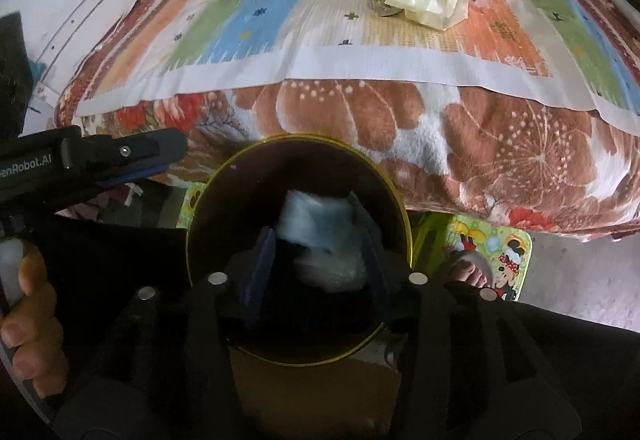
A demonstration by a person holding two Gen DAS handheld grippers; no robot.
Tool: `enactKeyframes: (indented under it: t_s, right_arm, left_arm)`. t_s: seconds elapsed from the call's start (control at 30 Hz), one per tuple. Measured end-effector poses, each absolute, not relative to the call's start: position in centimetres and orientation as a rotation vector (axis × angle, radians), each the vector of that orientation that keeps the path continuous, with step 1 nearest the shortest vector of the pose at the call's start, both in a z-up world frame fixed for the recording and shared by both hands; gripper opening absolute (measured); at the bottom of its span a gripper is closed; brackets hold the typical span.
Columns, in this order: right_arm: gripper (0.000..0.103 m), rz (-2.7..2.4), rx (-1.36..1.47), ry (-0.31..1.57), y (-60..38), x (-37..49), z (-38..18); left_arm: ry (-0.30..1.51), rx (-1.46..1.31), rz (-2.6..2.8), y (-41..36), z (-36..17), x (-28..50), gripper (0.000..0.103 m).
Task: Collect trash
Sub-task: 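Open right tool over the bin while left tool releases the blue mask into it, then move both open tools back toward the bed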
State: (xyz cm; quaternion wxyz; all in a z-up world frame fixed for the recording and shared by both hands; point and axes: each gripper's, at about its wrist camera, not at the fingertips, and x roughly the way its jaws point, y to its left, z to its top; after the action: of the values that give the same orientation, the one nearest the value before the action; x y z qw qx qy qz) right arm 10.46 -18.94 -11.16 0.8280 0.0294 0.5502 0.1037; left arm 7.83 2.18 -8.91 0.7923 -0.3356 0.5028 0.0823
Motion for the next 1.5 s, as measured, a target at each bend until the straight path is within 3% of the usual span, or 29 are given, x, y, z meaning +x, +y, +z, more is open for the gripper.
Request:
enactKeyframes:
  t_s: [0.13, 0.27, 0.43, 0.77, 0.93, 1.1, 1.5]
  right_arm:
    - [0.053, 0.225, 0.099, 1.147, -19.6, 10.7, -10.4]
    - [0.059, 0.231, 0.115, 1.120, -20.2, 11.2, -9.5]
    - [0.062, 0.229, 0.015, 1.073, -19.9, 12.3, -7.7]
    - [0.083, 0.206, 0.001, 1.000, -21.2, 16.5, -4.2]
    - [0.087, 0.182, 0.019, 0.971, -22.1, 18.9, -3.0]
    - [0.093, 0.176, 0.043, 0.960, -22.9, 20.7, -2.5]
    - [0.094, 0.120, 0.089, 0.933, -25.6, 26.8, -2.0]
  left_arm:
    - [1.069, -0.745, 0.206, 3.5, -8.6, 7.8, 0.032]
    - [1.049, -0.746, 0.224, 4.4, -7.9, 8.2, 0.044]
    - [1.011, -0.707, 0.285, 5.7, -6.7, 8.7, 0.051]
    - [1.025, -0.733, 0.280, 8.5, -5.7, 11.7, 0.069]
    - [1.007, -0.729, 0.301, 9.6, -5.2, 13.6, 0.076]
    - [1.019, -0.736, 0.255, 9.7, -5.3, 15.6, 0.095]
    - [0.966, -0.688, 0.265, 11.1, -5.6, 19.9, 0.097]
